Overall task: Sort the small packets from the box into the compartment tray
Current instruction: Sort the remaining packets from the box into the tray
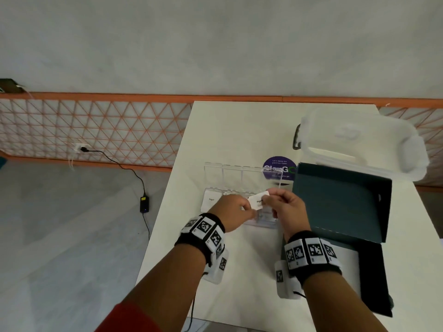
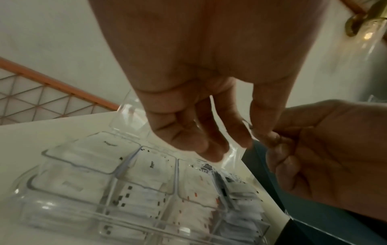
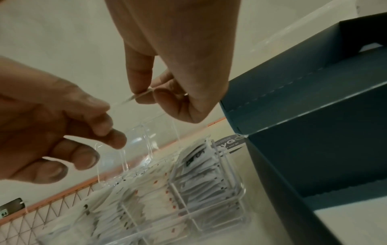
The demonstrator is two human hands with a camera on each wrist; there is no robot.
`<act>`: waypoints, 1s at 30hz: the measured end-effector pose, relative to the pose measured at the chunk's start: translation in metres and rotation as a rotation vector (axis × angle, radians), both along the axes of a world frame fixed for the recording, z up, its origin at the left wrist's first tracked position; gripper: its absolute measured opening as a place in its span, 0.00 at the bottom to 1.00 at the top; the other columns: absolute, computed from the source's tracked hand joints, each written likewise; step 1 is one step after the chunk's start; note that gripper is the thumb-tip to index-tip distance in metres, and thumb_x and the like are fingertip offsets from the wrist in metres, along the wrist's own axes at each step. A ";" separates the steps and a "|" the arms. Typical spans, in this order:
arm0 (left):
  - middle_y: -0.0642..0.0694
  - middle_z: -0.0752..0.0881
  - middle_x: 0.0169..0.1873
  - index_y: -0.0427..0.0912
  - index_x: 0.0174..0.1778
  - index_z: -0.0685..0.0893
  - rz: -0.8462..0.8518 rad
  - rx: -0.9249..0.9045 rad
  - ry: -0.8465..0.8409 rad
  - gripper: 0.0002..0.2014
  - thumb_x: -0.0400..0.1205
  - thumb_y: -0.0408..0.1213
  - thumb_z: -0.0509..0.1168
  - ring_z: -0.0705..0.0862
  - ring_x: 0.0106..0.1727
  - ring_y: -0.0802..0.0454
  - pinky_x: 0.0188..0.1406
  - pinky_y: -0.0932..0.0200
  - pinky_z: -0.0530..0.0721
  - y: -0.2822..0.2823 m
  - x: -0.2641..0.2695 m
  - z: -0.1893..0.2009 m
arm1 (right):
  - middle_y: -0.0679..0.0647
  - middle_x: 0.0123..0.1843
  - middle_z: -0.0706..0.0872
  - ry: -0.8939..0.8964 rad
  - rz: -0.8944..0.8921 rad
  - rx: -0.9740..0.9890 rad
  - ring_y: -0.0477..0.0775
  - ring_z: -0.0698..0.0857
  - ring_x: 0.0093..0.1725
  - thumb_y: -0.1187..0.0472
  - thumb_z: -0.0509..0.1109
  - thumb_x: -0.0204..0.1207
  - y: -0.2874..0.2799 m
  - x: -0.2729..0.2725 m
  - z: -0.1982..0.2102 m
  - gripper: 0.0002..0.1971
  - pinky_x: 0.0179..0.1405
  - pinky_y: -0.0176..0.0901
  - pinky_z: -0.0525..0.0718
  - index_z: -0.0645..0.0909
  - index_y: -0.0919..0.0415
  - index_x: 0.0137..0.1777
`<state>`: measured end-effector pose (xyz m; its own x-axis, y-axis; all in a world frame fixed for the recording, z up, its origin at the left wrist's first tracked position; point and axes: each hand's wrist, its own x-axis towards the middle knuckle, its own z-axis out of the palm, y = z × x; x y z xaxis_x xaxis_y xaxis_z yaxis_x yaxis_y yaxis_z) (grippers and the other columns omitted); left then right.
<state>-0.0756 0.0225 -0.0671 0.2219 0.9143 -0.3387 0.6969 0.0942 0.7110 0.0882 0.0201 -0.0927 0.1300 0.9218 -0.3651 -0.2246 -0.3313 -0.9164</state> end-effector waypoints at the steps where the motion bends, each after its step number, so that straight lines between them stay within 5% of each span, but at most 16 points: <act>1: 0.51 0.84 0.37 0.49 0.36 0.82 0.065 0.015 -0.037 0.08 0.75 0.47 0.72 0.83 0.39 0.50 0.37 0.58 0.79 0.000 -0.002 0.000 | 0.53 0.30 0.88 -0.012 0.017 0.014 0.41 0.78 0.23 0.77 0.74 0.72 0.001 -0.001 0.000 0.09 0.23 0.31 0.77 0.88 0.63 0.43; 4: 0.48 0.87 0.41 0.49 0.41 0.79 0.220 0.064 -0.219 0.10 0.73 0.42 0.74 0.85 0.38 0.53 0.35 0.59 0.83 -0.001 -0.007 0.003 | 0.50 0.28 0.87 -0.032 0.071 0.023 0.40 0.79 0.23 0.77 0.72 0.74 0.002 -0.005 0.002 0.09 0.23 0.31 0.77 0.89 0.63 0.42; 9: 0.48 0.88 0.35 0.46 0.37 0.84 0.189 0.036 -0.373 0.10 0.72 0.26 0.75 0.88 0.38 0.52 0.45 0.55 0.87 0.004 -0.014 0.008 | 0.57 0.31 0.86 -0.022 0.121 0.008 0.49 0.81 0.27 0.74 0.76 0.74 0.005 -0.013 0.003 0.07 0.28 0.37 0.82 0.88 0.65 0.48; 11: 0.53 0.88 0.35 0.50 0.37 0.87 0.162 0.007 -0.381 0.12 0.73 0.26 0.74 0.87 0.36 0.58 0.44 0.61 0.86 0.005 -0.019 0.006 | 0.59 0.33 0.86 0.007 0.078 -0.013 0.53 0.83 0.31 0.75 0.77 0.71 0.007 -0.013 0.002 0.09 0.33 0.41 0.86 0.87 0.66 0.50; 15: 0.62 0.88 0.36 0.59 0.42 0.88 0.155 0.004 -0.302 0.16 0.75 0.28 0.73 0.85 0.33 0.65 0.34 0.74 0.80 0.009 -0.030 0.002 | 0.58 0.33 0.88 0.010 0.097 -0.034 0.53 0.84 0.31 0.74 0.78 0.70 0.008 -0.014 -0.001 0.09 0.33 0.40 0.87 0.87 0.64 0.47; 22: 0.50 0.89 0.44 0.46 0.48 0.90 0.331 0.084 -0.087 0.10 0.78 0.27 0.68 0.86 0.43 0.57 0.36 0.80 0.76 0.016 -0.049 -0.018 | 0.55 0.36 0.91 0.031 0.067 -0.080 0.50 0.88 0.32 0.73 0.78 0.71 0.014 -0.009 -0.005 0.09 0.33 0.39 0.86 0.88 0.60 0.46; 26: 0.46 0.88 0.51 0.41 0.53 0.89 0.308 0.059 0.042 0.10 0.79 0.28 0.68 0.87 0.49 0.49 0.48 0.64 0.83 0.019 -0.042 -0.035 | 0.55 0.36 0.90 0.028 0.051 -0.071 0.50 0.88 0.33 0.72 0.77 0.72 0.015 -0.007 -0.007 0.08 0.34 0.40 0.85 0.88 0.59 0.45; 30: 0.43 0.83 0.57 0.43 0.62 0.85 0.114 0.057 0.261 0.14 0.81 0.32 0.66 0.82 0.59 0.47 0.58 0.59 0.79 0.025 -0.038 -0.047 | 0.55 0.35 0.89 0.027 0.045 -0.059 0.51 0.86 0.32 0.73 0.76 0.72 0.016 -0.002 -0.005 0.08 0.34 0.41 0.86 0.88 0.59 0.45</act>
<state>-0.1137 0.0472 -0.1141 0.0284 0.9475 -0.3185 0.8440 0.1480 0.5156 0.0858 0.0358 -0.0976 0.0786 0.9034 -0.4215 -0.2324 -0.3946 -0.8890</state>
